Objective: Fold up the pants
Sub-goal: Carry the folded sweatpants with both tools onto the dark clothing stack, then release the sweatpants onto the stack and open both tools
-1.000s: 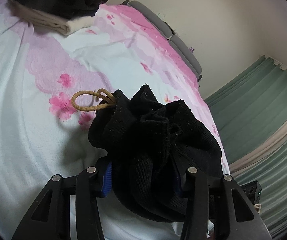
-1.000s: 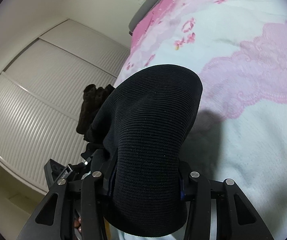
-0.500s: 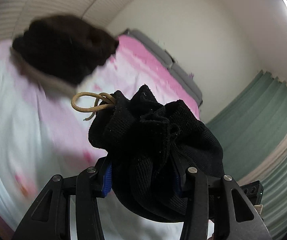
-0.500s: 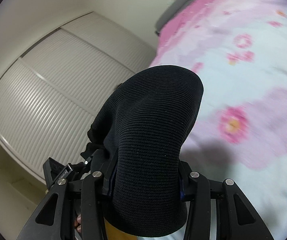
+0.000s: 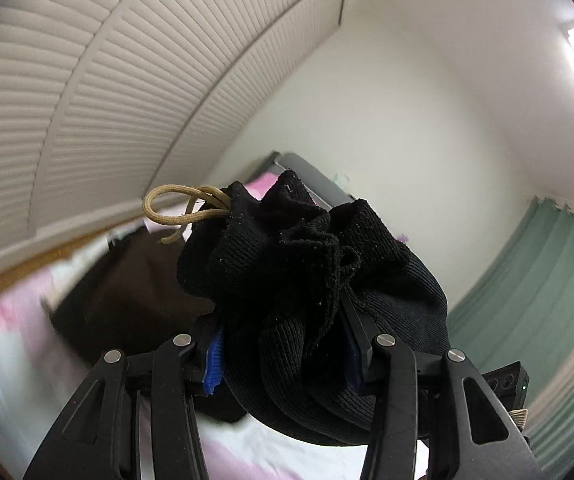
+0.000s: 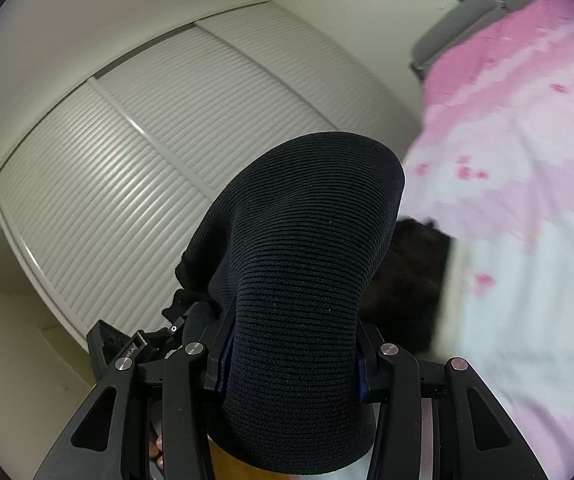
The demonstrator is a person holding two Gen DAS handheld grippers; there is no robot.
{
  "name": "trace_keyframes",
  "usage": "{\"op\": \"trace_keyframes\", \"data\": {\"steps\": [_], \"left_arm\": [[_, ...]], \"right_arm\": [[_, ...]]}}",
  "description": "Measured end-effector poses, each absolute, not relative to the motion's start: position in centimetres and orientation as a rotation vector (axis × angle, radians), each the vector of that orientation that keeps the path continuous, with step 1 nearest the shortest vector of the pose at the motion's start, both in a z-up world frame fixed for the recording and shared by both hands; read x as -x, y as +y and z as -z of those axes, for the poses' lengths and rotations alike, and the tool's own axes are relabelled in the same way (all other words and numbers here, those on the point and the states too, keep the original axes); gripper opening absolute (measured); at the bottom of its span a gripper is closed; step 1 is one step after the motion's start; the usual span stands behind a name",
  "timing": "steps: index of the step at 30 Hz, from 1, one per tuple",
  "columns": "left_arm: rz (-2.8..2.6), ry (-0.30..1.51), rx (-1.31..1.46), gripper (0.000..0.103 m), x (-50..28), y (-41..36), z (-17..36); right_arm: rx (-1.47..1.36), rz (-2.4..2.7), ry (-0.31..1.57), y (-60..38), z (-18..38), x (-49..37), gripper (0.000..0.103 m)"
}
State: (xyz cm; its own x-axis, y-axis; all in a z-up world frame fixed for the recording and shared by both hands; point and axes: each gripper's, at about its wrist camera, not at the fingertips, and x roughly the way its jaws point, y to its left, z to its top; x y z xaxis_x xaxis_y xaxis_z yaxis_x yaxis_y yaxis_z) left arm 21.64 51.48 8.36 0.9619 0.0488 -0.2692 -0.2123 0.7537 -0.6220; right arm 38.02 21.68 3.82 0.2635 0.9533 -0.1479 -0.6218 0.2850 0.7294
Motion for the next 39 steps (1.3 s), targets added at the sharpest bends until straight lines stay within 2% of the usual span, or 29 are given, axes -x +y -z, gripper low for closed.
{"op": "trace_keyframes", "data": {"steps": [3, 6, 11, 15, 18, 22, 25, 26, 28, 30, 39], "left_arm": [[-0.17, 0.257, 0.711, 0.047, -24.2, 55.2, -7.6], [-0.189, 0.3, 0.729, 0.047, -26.8, 58.7, -4.4], [-0.214, 0.394, 0.777, 0.049, -30.8, 61.3, 3.1], [-0.202, 0.377, 0.757, 0.052, -31.9, 60.8, 5.0], [-0.215, 0.385, 0.758, 0.055, -31.6, 60.1, 4.1], [-0.241, 0.4, 0.744, 0.069, -31.2, 59.8, 2.7], [-0.269, 0.409, 0.711, 0.081, -30.0, 59.1, 1.3], [-0.284, 0.405, 0.691, 0.083, -29.8, 59.2, 1.1], [-0.318, 0.403, 0.658, 0.085, -28.6, 58.6, 0.0], [-0.334, 0.407, 0.65, 0.085, -27.5, 58.1, -1.0], [-0.355, 0.409, 0.493, 0.085, -21.8, 49.6, -6.0]], "right_arm": [[-0.602, -1.174, 0.676, 26.8, -4.2, -41.5, 0.045], [-0.593, -1.168, 0.728, 30.4, -2.6, -44.4, 0.045], [-0.561, -1.085, 0.874, 34.4, 3.8, -49.2, 0.046], [-0.531, -1.041, 0.893, 34.6, 6.7, -51.3, 0.049], [-0.517, -1.036, 0.89, 34.7, 7.0, -52.3, 0.052], [-0.5, -1.067, 0.865, 34.6, 5.9, -51.4, 0.062], [-0.441, -1.041, 0.825, 33.5, 4.5, -49.0, 0.077], [-0.42, -1.016, 0.806, 33.2, 3.9, -48.5, 0.086], [-0.391, -0.974, 0.745, 32.2, 2.2, -47.4, 0.089], [-0.394, -0.952, 0.716, 31.3, 1.2, -47.2, 0.096], [-0.261, -0.88, 0.608, 25.8, -3.2, -39.6, 0.097]]}}
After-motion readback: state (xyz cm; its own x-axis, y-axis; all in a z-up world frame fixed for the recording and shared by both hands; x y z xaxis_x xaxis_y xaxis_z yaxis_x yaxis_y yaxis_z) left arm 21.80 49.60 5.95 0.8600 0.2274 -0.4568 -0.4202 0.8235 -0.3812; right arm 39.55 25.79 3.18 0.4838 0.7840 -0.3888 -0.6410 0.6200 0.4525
